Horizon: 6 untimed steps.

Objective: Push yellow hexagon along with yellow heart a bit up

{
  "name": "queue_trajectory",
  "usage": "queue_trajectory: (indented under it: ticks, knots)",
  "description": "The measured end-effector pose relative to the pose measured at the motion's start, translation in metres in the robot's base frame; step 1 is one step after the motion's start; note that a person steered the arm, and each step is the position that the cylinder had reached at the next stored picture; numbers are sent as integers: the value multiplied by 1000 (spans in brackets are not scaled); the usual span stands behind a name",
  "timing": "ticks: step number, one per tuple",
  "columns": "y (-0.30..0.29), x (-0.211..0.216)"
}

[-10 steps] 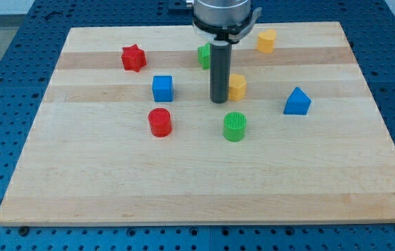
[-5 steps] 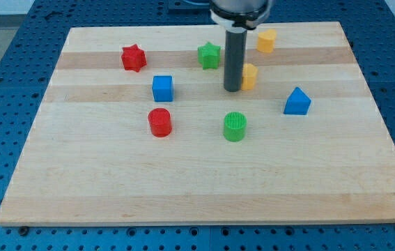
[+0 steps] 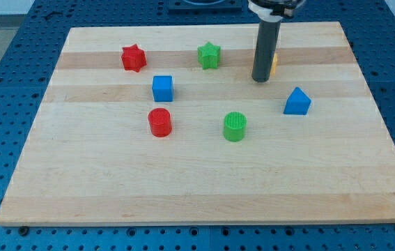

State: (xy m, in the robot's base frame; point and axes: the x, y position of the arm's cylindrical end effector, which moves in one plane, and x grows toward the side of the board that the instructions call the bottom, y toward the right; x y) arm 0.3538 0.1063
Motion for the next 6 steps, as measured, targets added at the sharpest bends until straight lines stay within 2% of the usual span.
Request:
queue_trajectory:
  ticks: [2,4,6]
  knots:
    - [26,-8]
    - [26,-40]
    - [25,-40]
